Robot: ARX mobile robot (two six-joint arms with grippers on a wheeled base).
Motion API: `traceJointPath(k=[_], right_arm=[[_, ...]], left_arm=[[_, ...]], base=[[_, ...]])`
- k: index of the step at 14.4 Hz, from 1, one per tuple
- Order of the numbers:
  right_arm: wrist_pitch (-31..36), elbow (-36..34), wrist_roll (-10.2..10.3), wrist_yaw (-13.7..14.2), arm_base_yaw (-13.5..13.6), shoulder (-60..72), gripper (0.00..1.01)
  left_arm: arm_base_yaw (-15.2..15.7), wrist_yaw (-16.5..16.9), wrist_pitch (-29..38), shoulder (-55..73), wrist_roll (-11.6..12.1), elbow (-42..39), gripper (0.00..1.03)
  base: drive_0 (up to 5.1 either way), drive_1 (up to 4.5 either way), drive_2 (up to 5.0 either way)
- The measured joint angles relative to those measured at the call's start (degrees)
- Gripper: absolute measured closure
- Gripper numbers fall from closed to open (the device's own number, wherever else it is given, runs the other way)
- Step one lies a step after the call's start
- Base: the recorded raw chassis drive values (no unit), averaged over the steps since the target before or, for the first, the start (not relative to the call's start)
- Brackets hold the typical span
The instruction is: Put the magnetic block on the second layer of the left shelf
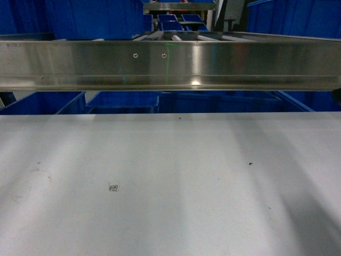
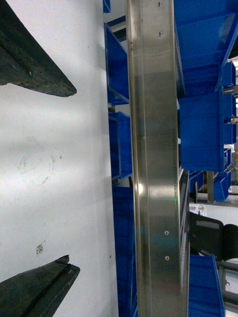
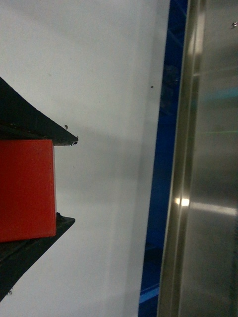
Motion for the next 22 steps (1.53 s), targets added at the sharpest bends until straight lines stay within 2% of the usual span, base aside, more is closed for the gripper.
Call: traceJointPath(k=[4,5,8,20,22], right_arm=[[-4.26,-3.08,1.25,-1.57,-2.95,-13.25,0.68],[-5.88,-3.21,1.27,-1.64,-2.78,-15.06,0.68],[-3.26,-4.04,0.77,-0.94,-0.76,-14.27,0.68],[-5.09,-4.57,0.46,-0.94,-1.51,-13.27,0.68],[-5.01,-4.57,0.44,-0.96,-1.64,-13.29,0.68]], left_arm=[[0.0,0.0,0.0,0.0,0.02,0.0,0.05],[0.0,0.0,0.0,0.0,0.0,0.0,0.05],[0.0,0.0,0.0,0.0,0.0,0.0,0.05],[0.0,0.2,0.17,0.0,0.02,0.0,0.05],[0.0,0.02,0.0,0.0,0.02,0.0,0.05]], base=[[0.0,0.0,0.0],[0.0,0.0,0.0],[0.0,0.0,0.0],[0.0,0.0,0.0],[-4.6,2.87,2.9]])
